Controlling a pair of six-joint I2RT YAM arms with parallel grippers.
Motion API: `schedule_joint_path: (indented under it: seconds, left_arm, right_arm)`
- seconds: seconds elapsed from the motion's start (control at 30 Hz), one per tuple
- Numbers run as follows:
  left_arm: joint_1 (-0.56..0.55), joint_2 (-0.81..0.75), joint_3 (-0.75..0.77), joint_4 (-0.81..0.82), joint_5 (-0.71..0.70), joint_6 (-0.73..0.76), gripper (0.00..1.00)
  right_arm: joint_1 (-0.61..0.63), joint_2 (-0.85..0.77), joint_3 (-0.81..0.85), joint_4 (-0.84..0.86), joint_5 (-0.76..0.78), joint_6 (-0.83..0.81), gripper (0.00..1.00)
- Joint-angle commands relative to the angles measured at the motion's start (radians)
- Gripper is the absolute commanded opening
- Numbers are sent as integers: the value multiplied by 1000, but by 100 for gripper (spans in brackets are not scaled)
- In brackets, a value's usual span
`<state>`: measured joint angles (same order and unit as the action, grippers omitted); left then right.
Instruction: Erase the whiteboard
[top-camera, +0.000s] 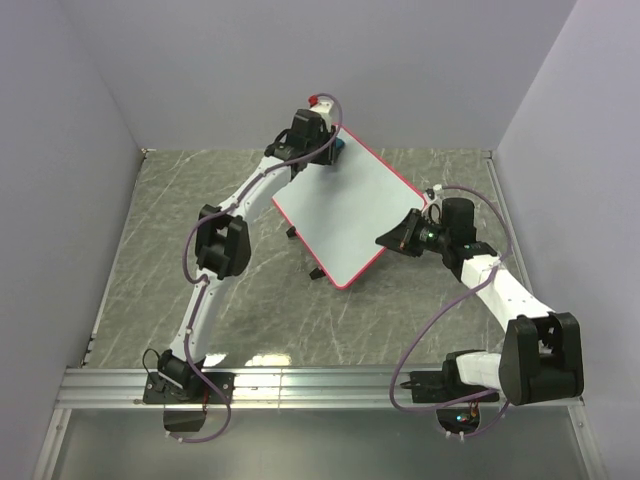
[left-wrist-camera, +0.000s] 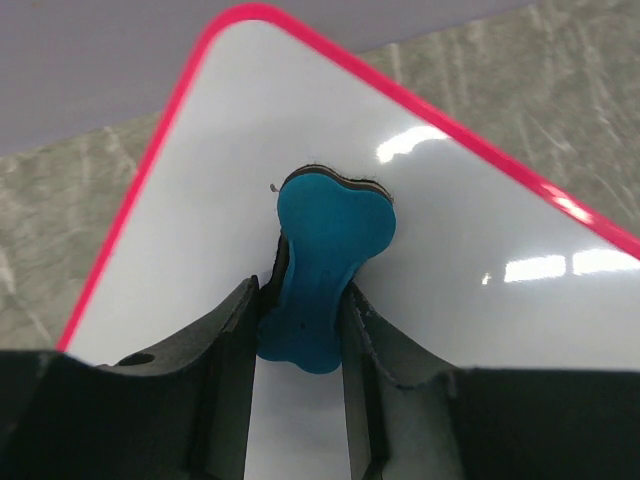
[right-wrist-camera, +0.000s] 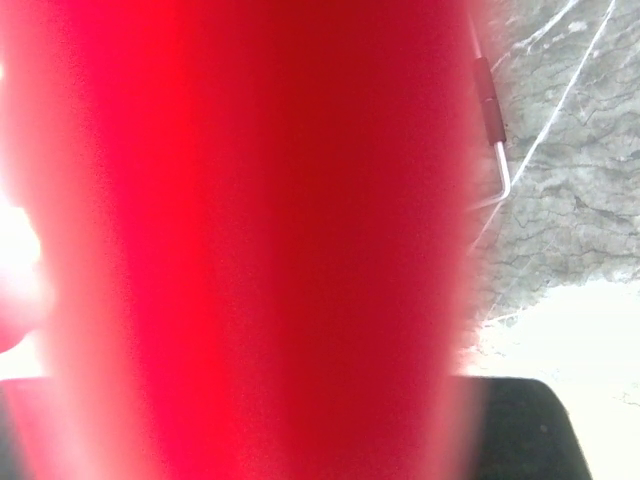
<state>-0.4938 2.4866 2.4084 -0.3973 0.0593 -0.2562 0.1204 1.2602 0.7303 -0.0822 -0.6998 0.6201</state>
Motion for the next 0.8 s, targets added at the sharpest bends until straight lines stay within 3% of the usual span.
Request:
schedule_joint_path:
  seconds: [0.0, 0.37, 0.47, 0.6, 0.77]
  left_arm:
    - [17, 97, 1, -75, -52, -23, 0]
    - [56, 100, -83, -149, -95, -47, 0]
    - [84, -6, -198, -65, -69, -121, 0]
    - [136, -263, -496, 130, -12, -267, 0]
    - [172, -414, -604, 153, -27, -305, 0]
  right_arm:
    - [96, 19, -42, -257, -142, -171, 0]
    - [101, 7, -48, -205, -136, -134, 0]
    - [101, -16, -55, -192, -113, -126, 0]
    - [97, -31, -48, -183, -56, -126, 0]
    - [75, -35, -29, -180, 9, -143, 0]
